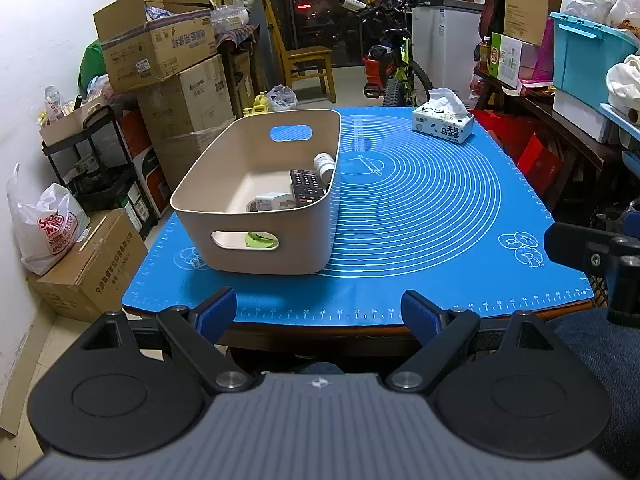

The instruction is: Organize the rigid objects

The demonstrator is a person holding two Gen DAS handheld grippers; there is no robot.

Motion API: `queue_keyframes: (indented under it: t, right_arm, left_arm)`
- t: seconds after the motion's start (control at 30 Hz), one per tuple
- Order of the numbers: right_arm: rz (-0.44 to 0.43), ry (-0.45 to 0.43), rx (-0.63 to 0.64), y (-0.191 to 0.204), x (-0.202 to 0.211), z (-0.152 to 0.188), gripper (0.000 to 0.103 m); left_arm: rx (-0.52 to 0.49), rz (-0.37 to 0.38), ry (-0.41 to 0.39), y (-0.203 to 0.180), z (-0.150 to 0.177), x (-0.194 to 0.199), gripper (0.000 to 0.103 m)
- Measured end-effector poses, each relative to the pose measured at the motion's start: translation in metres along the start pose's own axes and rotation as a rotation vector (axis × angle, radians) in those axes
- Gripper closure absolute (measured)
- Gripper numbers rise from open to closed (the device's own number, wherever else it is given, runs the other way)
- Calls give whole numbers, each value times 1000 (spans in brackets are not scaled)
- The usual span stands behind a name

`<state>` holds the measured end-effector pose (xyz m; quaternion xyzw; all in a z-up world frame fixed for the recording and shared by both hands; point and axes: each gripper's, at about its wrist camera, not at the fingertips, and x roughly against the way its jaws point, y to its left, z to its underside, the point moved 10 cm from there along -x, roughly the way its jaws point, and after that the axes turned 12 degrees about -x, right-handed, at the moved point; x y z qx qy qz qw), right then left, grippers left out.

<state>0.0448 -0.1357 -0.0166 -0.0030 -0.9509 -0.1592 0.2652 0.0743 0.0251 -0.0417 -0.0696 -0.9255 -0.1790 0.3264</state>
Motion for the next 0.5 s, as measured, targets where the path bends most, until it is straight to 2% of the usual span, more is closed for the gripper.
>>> queue_keyframes:
  t: [0.5]
  right_arm:
    - [2, 1, -4, -4, 1, 1, 3]
  left_arm:
    - [2, 2, 1, 0, -1, -1, 14]
